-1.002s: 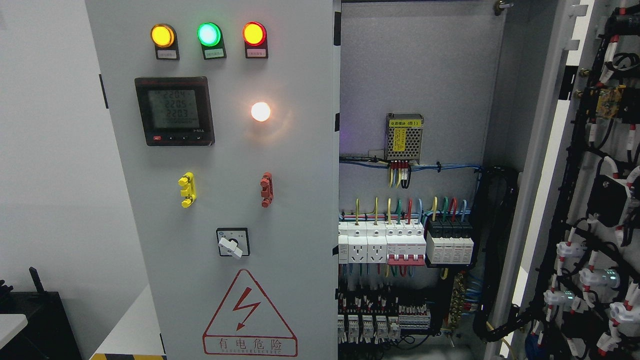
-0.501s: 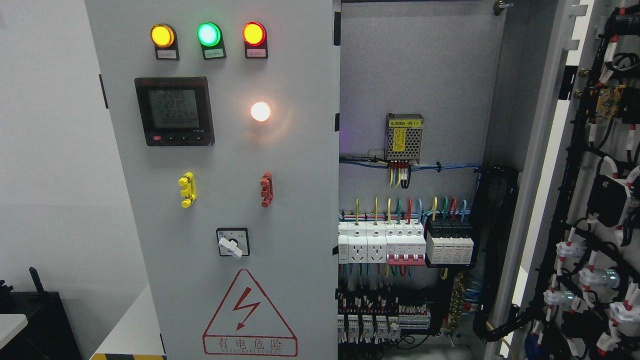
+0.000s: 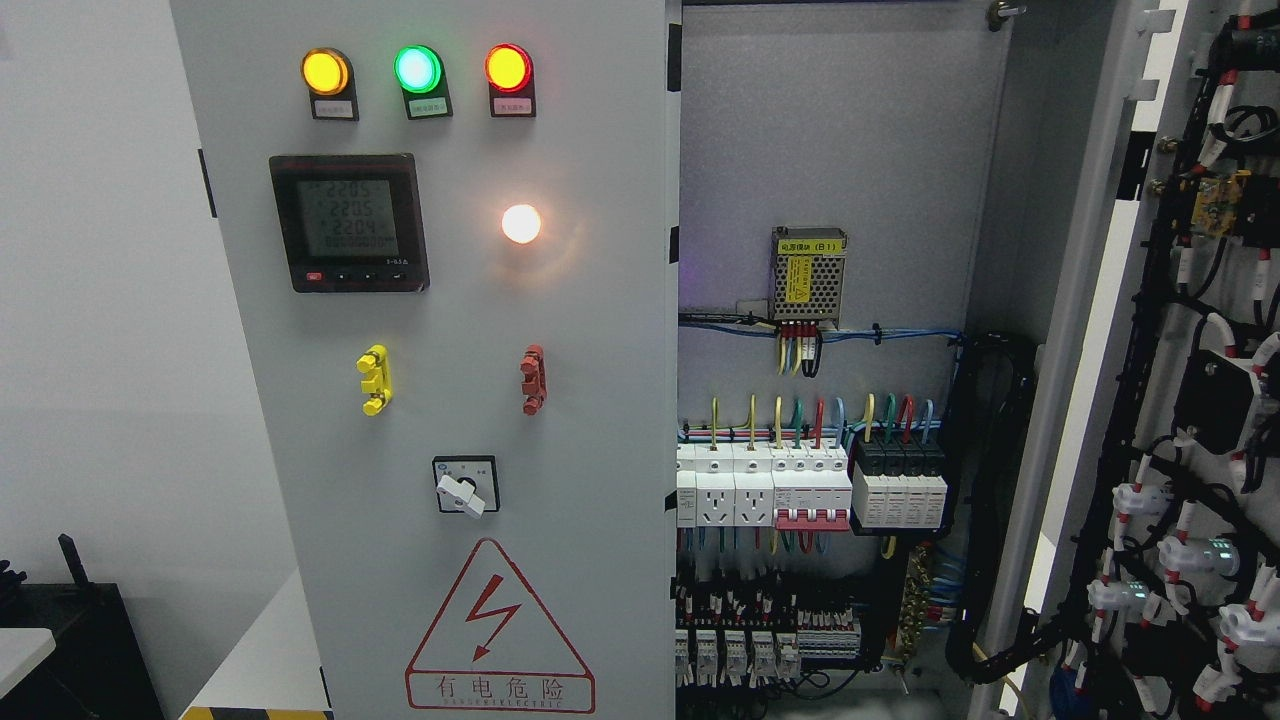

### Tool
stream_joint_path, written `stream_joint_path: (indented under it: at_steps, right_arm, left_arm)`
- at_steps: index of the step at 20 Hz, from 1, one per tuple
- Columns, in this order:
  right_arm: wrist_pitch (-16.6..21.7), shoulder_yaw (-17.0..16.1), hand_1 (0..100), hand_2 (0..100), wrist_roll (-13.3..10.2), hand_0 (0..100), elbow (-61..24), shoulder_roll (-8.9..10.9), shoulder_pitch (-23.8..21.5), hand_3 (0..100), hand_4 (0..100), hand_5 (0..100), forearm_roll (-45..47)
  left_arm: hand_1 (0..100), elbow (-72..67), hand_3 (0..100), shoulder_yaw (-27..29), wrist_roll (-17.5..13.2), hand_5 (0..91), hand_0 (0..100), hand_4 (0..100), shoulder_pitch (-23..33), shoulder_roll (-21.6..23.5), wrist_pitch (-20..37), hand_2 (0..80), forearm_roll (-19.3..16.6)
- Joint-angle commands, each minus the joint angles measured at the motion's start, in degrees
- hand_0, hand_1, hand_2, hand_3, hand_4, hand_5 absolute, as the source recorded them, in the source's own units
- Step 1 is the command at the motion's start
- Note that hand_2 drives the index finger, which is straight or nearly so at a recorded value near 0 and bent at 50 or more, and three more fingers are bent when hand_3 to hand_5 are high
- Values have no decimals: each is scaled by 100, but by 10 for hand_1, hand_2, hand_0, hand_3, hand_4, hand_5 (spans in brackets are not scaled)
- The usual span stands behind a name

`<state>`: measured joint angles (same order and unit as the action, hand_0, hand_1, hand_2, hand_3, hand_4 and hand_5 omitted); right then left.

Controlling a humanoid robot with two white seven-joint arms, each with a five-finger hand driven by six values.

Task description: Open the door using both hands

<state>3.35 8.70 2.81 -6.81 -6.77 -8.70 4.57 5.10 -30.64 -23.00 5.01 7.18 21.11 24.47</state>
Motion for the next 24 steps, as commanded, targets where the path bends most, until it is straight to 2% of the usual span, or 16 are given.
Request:
stream_joint_path:
  at_steps: [1, 3, 6, 8, 12, 14, 17, 19, 21, 24]
  right_arm:
    - [-1, 0, 0, 0, 0, 0, -5, 0, 0, 0, 0, 0, 0]
    - [-1, 0, 0, 0, 0, 0, -5, 0, 0, 0, 0, 0, 0]
    - [-1, 0, 0, 0, 0, 0, 4, 0, 0, 0, 0, 0, 8]
    - [-1, 0, 0, 0, 0, 0, -5, 0, 0, 0, 0, 0, 0]
    - [-1, 0, 0, 0, 0, 0, -5, 0, 0, 0, 0, 0, 0]
    - [-1, 0, 0, 0, 0, 0, -5, 0, 0, 0, 0, 0, 0]
    - [-1, 0, 0, 0, 0, 0, -5, 0, 0, 0, 0, 0, 8]
    - [-1, 0, 0, 0, 0, 0, -5, 0, 0, 0, 0, 0, 0]
    - [-1, 0, 0, 0, 0, 0, -5, 0, 0, 0, 0, 0, 0]
    - [-1, 0, 0, 0, 0, 0, 4, 0, 0, 0, 0, 0, 0]
  left_arm:
    - [0, -501, 0, 471, -2, 0, 0, 41, 0, -709, -19, 0, -21]
    - [0, -685, 0, 741, 6, 0, 0, 41, -26, -779, -19, 0, -108]
    - [0, -774, 0, 1672, -2, 0, 0, 41, -158, -850, -10, 0, -1353]
    - [0, -748, 0, 2095, 6, 0, 0, 41, -158, -858, -10, 0, -1777]
    - [0, -721, 0, 2885, 50, 0, 0, 41, -158, -894, -28, 0, -1945]
    - [0, -695, 0, 3211, 85, 0, 0, 41, -158, -902, -124, 0, -2164]
    - [0, -686, 0, 3984, 243, 0, 0, 41, -158, -902, -457, 0, -2525]
    - [0, -669, 0, 4249, 419, 0, 0, 41, -158, -885, -581, 0, -2578]
    - [0, -660, 0, 4504, 437, 0, 0, 42, -158, -876, -852, 0, -2718]
    - [0, -651, 0, 4847, 437, 0, 0, 42, -158, -876, -1205, 0, -3192]
